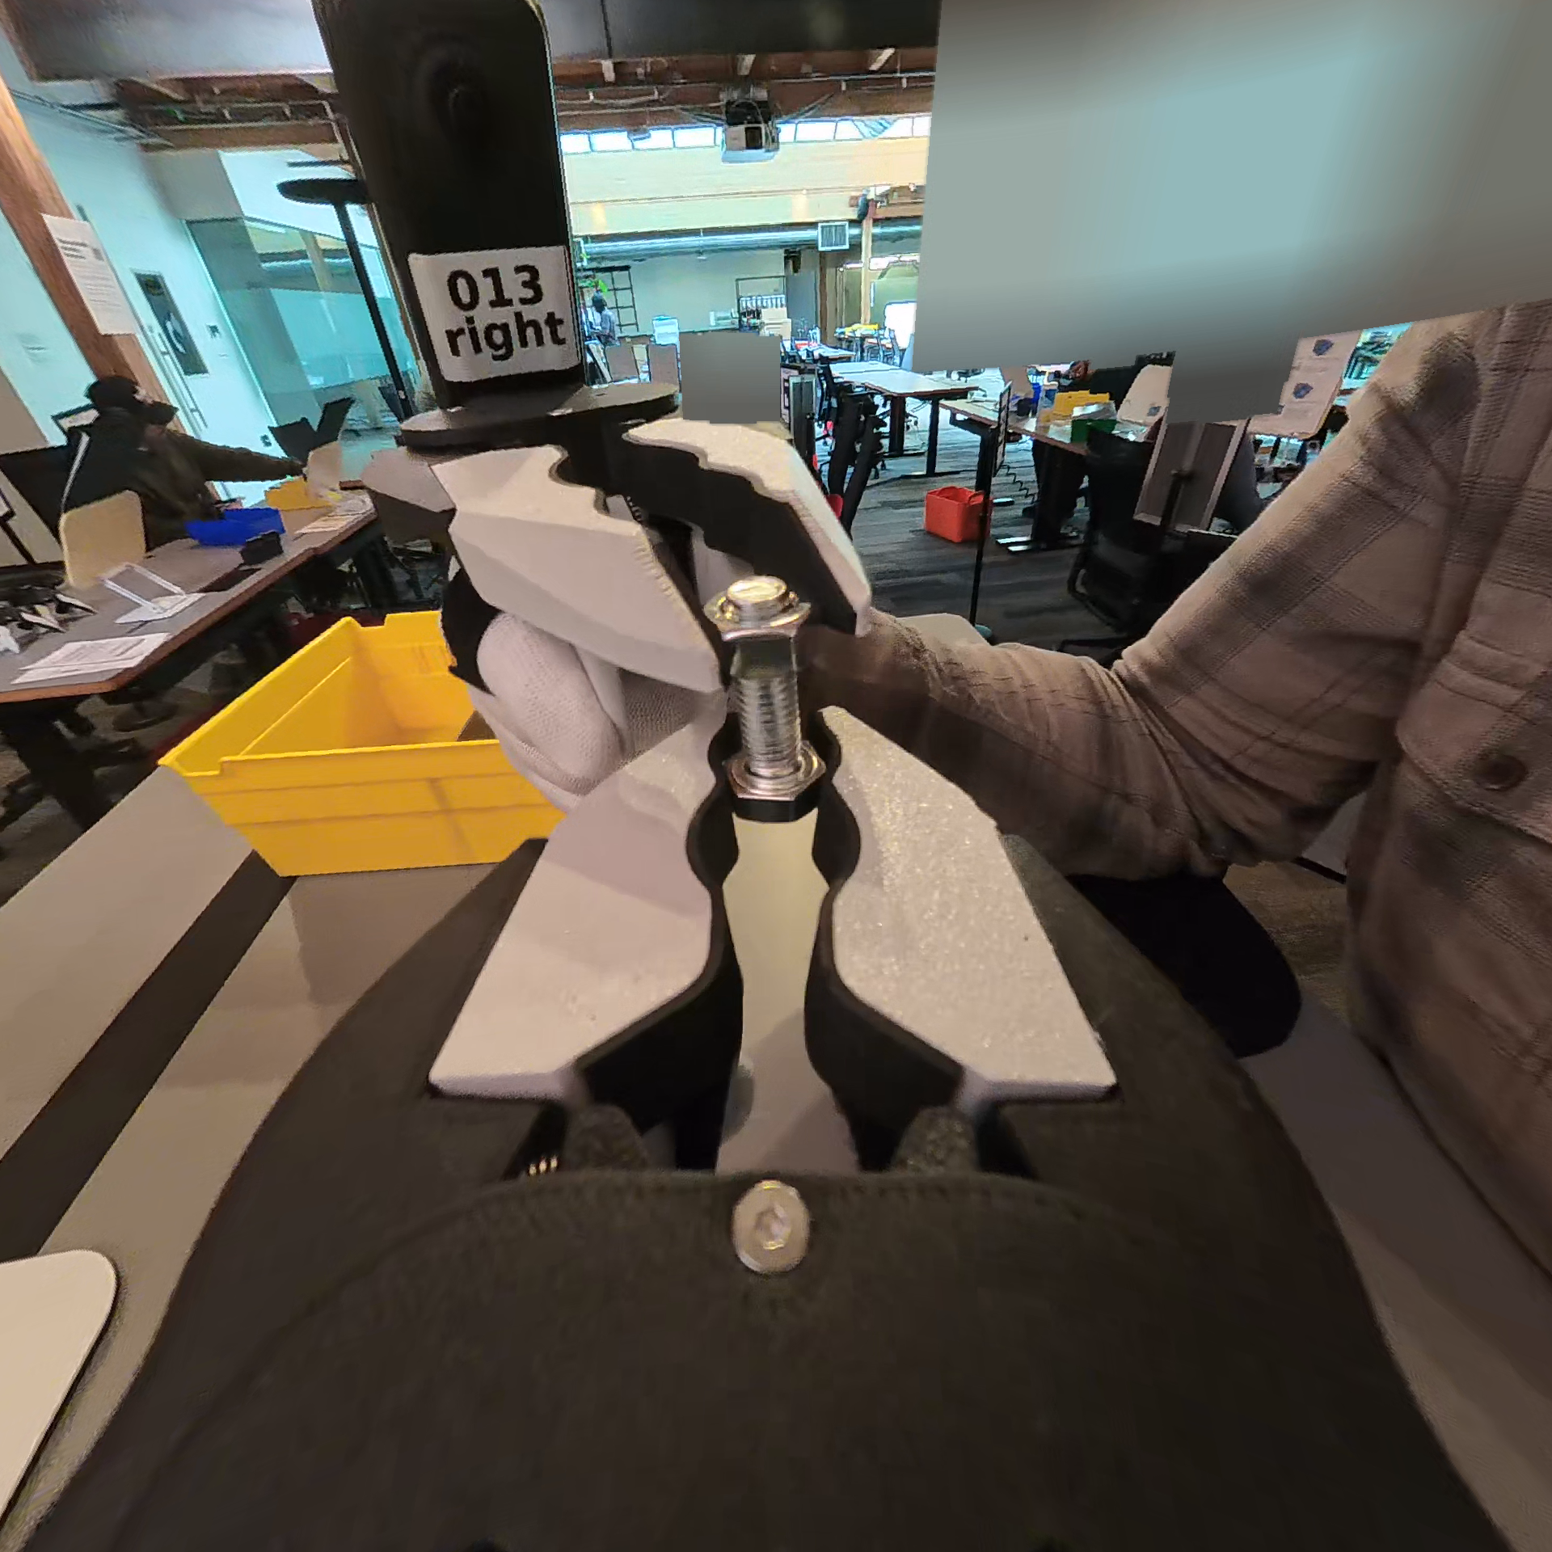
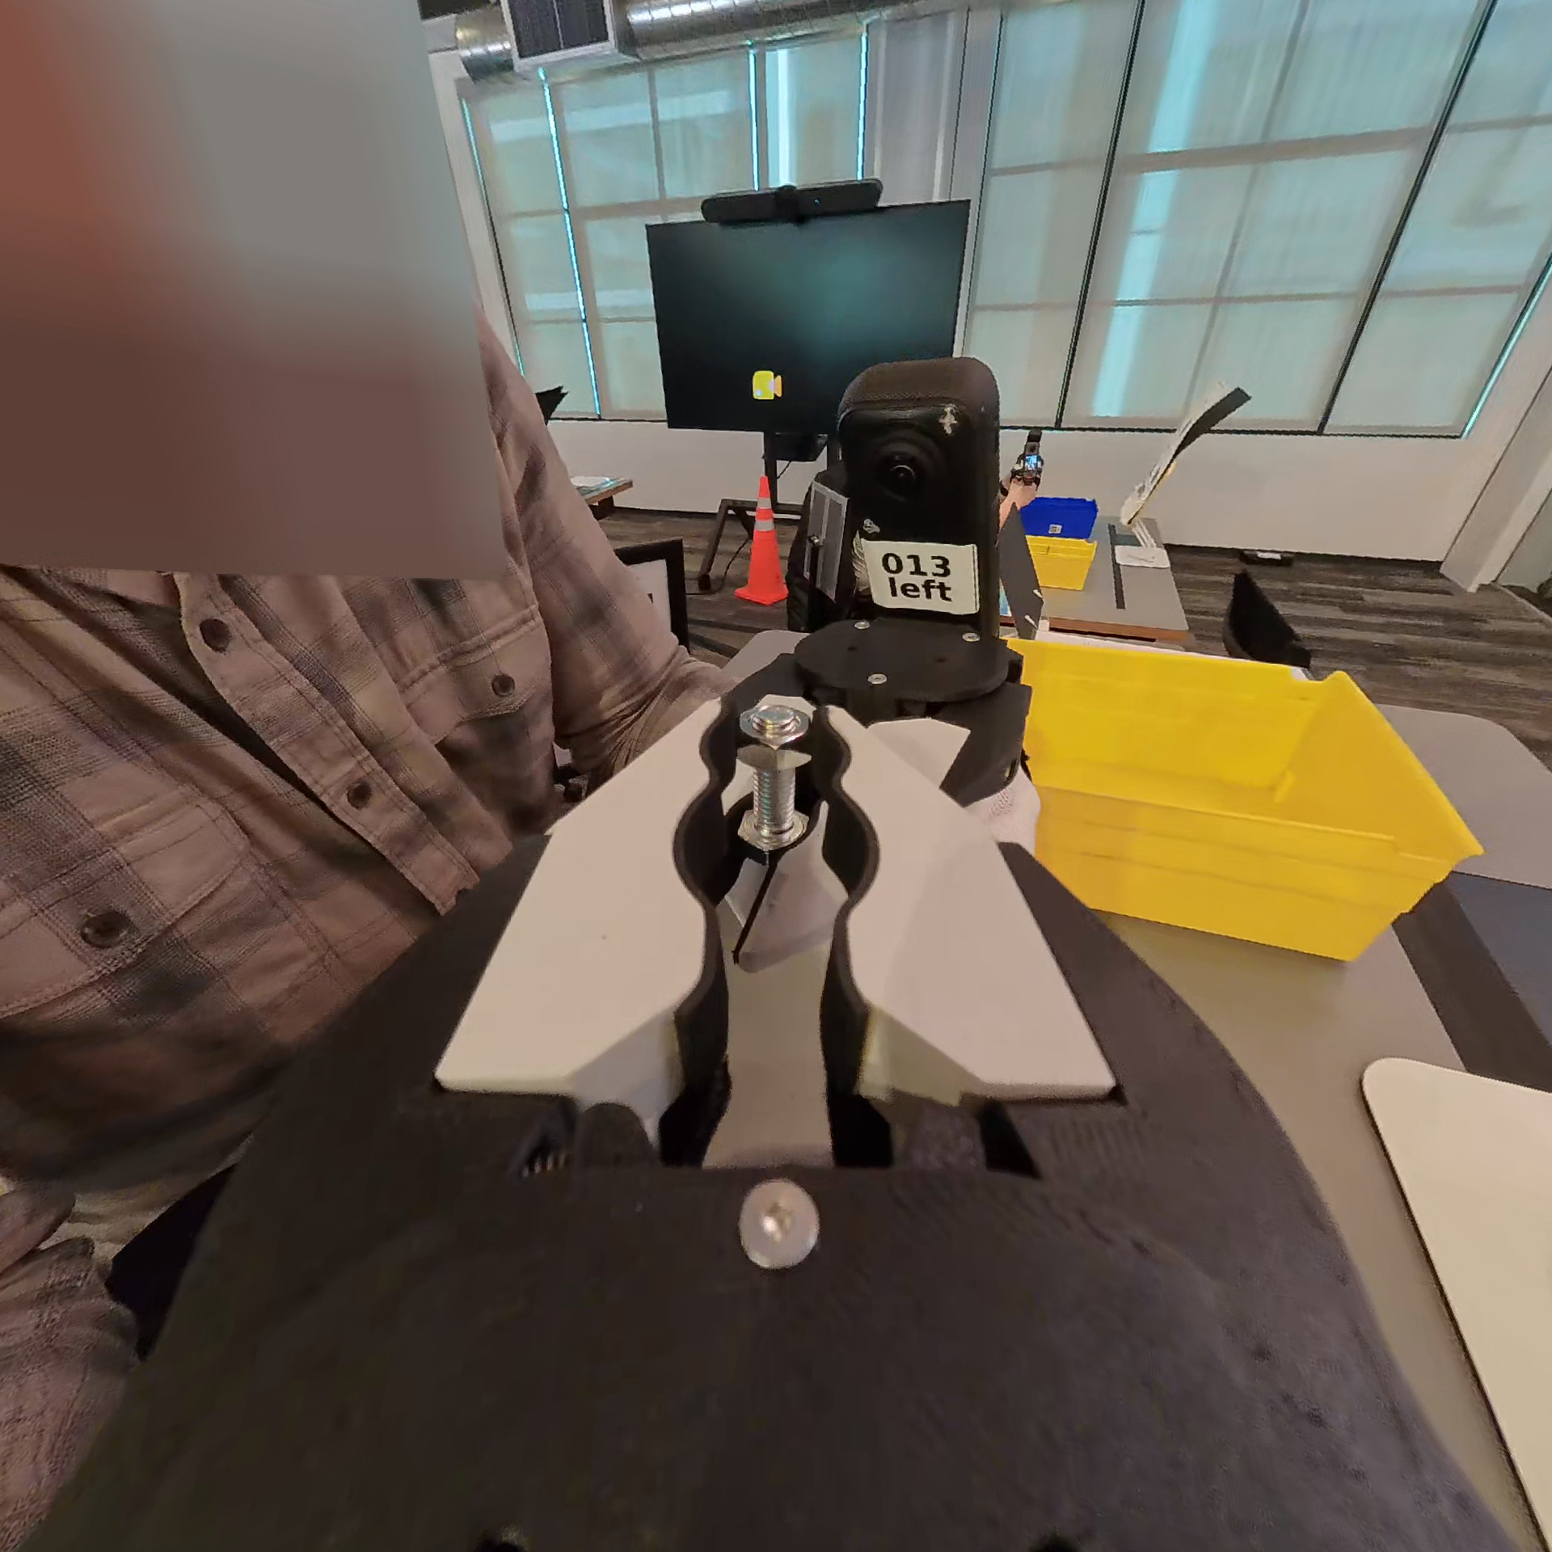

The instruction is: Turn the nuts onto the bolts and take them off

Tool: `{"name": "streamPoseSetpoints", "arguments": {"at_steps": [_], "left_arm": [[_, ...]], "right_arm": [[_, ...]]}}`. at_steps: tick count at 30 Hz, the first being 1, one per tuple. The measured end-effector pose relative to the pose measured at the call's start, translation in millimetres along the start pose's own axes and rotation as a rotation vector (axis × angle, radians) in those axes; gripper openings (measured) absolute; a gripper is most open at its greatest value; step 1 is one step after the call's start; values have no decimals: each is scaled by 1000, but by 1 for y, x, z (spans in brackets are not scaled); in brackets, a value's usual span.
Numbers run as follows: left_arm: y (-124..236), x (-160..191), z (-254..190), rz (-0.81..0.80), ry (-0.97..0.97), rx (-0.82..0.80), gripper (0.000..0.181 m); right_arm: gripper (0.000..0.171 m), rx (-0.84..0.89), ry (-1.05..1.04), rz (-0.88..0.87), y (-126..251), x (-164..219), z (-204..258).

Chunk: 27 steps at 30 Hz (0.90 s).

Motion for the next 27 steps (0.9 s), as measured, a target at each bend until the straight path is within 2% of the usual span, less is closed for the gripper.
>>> {"name": "streamPoseSetpoints", "arguments": {"at_steps": [2,3,4,6,10,12,15,17,19,23,25,27], "left_arm": [[1,-1,3,0,2,-19,15],[3,-2,5,-2,4,-26,15],[4,-3,8,-3,0,-45,15],[9,-5,22,-10,6,-120,14],[30,-2,68,0,12,-390,15],[42,0,85,9,2,-501,15],[57,1,101,33,-26,-617,14],[65,1,107,26,-18,-648,14],[76,2,116,42,-32,-718,14],[86,4,123,65,-53,-758,14],[91,5,127,86,-83,-794,14],[91,6,127,98,-87,-792,14]], "right_arm": [[20,28,16,-25,1,-2,-4],[53,59,18,-43,1,-4,-9],[64,75,20,-49,3,-5,-12],[69,150,42,-69,7,-7,-26],[67,385,101,-137,18,-17,-67],[61,470,140,-160,16,-20,-81],[54,578,185,-84,5,-7,-100],[51,638,199,-65,-1,-1,-111],[39,692,208,-66,-5,2,-119],[33,781,195,-77,-12,12,-134],[17,793,189,-88,-15,15,-137],[16,828,194,-115,-14,14,-139]]}}
Point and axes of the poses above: each gripper's, where its closed fingertips meet, y back along the fingers, x out of its underside, z = x × y across the jaws, the point moved 1 cm from there along y, back along the fingers, and after that the axes turned 9 degrees about -z, right-handed, at the moved point
